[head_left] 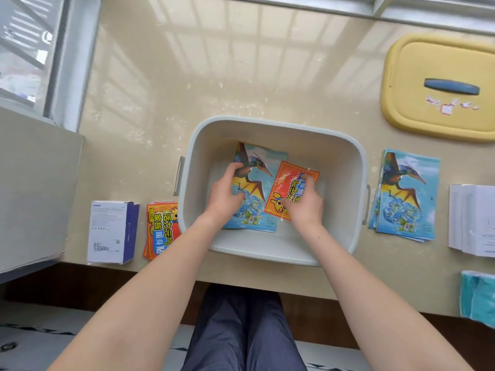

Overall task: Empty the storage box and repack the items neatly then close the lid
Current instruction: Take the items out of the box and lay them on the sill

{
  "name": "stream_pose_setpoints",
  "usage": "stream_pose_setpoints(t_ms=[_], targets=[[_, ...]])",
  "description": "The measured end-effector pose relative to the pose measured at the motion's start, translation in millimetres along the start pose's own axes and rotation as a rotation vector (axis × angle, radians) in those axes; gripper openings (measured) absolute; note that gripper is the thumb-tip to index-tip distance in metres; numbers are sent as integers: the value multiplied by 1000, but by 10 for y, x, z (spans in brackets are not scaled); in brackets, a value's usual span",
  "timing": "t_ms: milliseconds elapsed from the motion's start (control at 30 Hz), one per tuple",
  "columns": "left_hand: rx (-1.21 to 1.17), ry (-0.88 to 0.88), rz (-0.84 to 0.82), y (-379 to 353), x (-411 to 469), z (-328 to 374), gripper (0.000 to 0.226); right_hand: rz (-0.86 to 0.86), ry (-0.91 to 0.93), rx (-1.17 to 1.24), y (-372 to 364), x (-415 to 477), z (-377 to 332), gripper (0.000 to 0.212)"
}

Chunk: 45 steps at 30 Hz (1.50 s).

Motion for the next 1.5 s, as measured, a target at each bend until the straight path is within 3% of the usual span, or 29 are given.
stream_pose_setpoints(t_ms=[167,333,600,900,1200,1500], targets=[[-24,-6,6,94,-50,76,68,47,4,171,183,18,-74,58],[-25,-131,47,376,-262,390,61,43,20,349,571,-110,-317,49],[-196,-247,154,1278,-919,1178,61,106,97,645,1770,-705,-788,43],[-403,-424,143,2118,-1958,1833,56,221,189,804,2846,-1534,-880,45],[-357,-402,17,1801,-2420,1565,50,317,111,835,3038,-2097,-366,43],[-272,-404,-19,1162,-2531,1809,52,404,-14,810,3450,-2015,501,42]])
Point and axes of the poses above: each hand's wrist, its own x-axis towards the middle knuckle, its own y-axis out of the back of the hand, z = x × y, the point moved 8 cm from there along x, towards the middle knuckle, and after that the axes turned 13 degrees about z, right-handed, at the moved point
